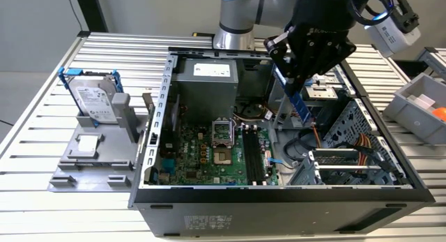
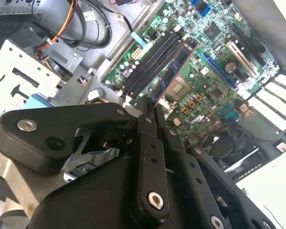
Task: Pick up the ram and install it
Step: 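Insert the ram into the slot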
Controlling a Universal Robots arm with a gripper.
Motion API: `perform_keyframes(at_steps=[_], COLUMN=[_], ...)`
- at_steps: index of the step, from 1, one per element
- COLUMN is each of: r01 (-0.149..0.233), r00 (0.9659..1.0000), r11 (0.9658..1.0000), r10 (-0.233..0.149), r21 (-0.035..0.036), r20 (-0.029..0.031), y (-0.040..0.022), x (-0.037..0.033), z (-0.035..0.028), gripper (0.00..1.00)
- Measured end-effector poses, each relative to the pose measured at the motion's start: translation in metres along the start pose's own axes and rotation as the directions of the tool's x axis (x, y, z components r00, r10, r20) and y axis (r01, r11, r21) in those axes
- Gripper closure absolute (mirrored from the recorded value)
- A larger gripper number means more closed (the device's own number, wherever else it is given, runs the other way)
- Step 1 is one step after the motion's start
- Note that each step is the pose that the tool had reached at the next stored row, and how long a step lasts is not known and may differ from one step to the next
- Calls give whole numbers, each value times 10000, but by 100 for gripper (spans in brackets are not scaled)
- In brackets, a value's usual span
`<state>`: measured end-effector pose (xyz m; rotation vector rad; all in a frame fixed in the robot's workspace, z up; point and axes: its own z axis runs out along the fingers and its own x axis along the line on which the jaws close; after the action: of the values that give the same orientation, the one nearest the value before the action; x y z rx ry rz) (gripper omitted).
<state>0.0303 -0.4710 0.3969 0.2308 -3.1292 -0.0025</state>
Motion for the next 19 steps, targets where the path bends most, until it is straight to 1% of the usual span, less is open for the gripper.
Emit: perform_keyframes(at_steps=[4,7,9,19], r01=[-263,-356,-371,-377], r00=[9997,9994,9993,9993], r11=[9997,9994,9993,9993], r10=[263,356,371,377], r21=[-2,-1,-1,-2], r20=[1,1,-1,-2], y=[0,-2,-3,-3], x=[0,0,-7,-7], z=[14,31,39,39], gripper=[100,100,100,100])
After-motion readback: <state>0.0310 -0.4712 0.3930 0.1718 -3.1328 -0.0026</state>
